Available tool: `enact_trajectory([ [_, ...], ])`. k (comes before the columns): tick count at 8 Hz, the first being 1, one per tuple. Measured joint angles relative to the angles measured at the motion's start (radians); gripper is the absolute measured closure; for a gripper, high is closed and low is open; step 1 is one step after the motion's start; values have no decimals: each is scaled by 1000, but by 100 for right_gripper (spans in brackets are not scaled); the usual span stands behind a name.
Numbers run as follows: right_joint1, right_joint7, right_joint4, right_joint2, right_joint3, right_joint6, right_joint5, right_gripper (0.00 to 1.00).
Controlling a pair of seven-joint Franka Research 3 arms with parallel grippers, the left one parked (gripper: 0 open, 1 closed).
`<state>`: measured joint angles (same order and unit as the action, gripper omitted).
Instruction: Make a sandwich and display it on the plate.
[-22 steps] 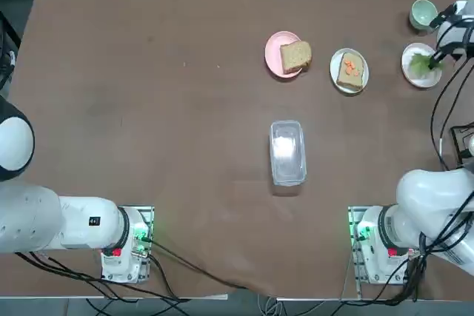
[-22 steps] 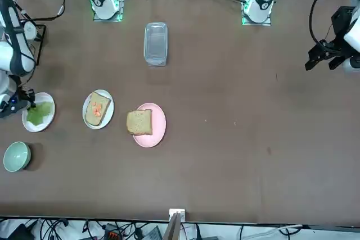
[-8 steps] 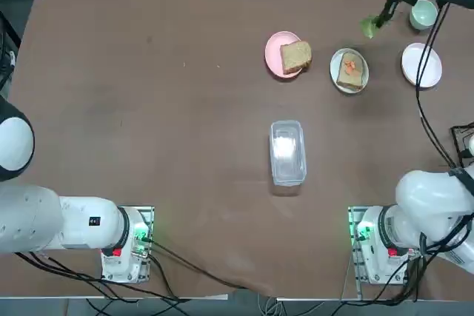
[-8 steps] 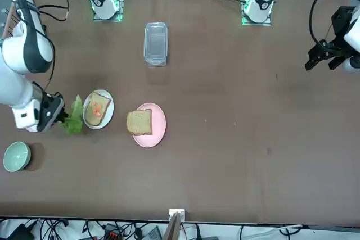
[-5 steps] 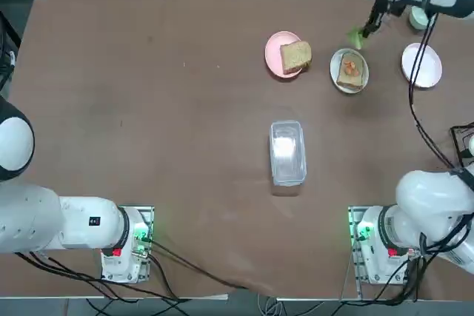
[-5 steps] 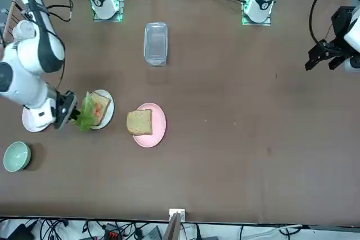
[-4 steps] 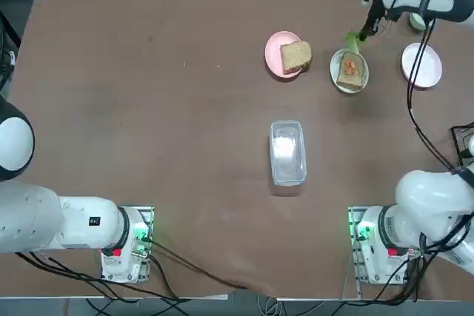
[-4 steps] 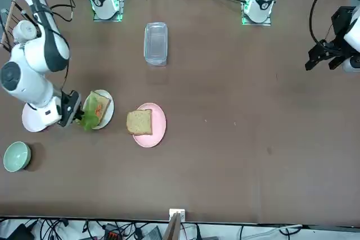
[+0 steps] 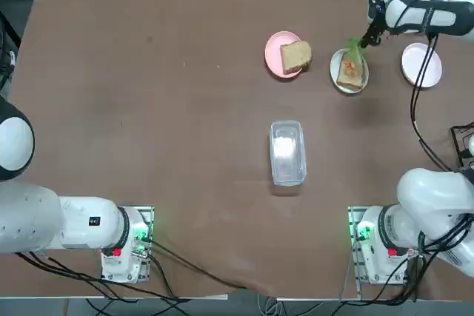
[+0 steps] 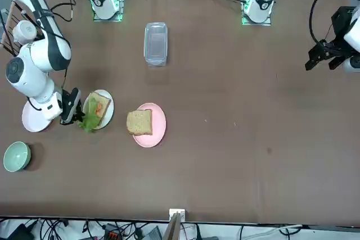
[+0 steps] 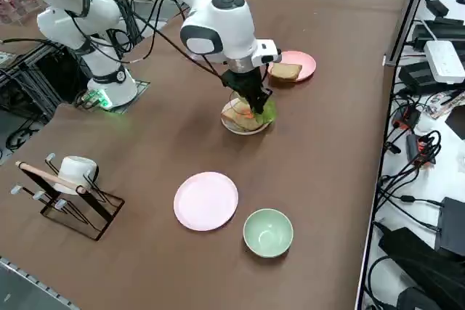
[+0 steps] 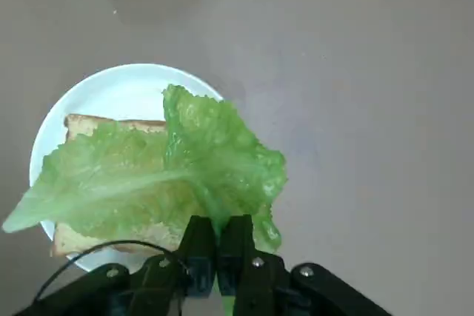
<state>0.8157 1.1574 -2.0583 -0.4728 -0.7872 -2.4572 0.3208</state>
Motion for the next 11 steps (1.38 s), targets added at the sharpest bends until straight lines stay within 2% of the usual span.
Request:
enact_trajectory([
  [6,25,22,-53,-5,0,-6,0,94],
  [8,25,22,-59,-5,-1,-7,0,91],
  [10,25,23,-63,-7,-2,-7,0,86],
  [11,25,23,-64,-8,-2,-6,0,71],
])
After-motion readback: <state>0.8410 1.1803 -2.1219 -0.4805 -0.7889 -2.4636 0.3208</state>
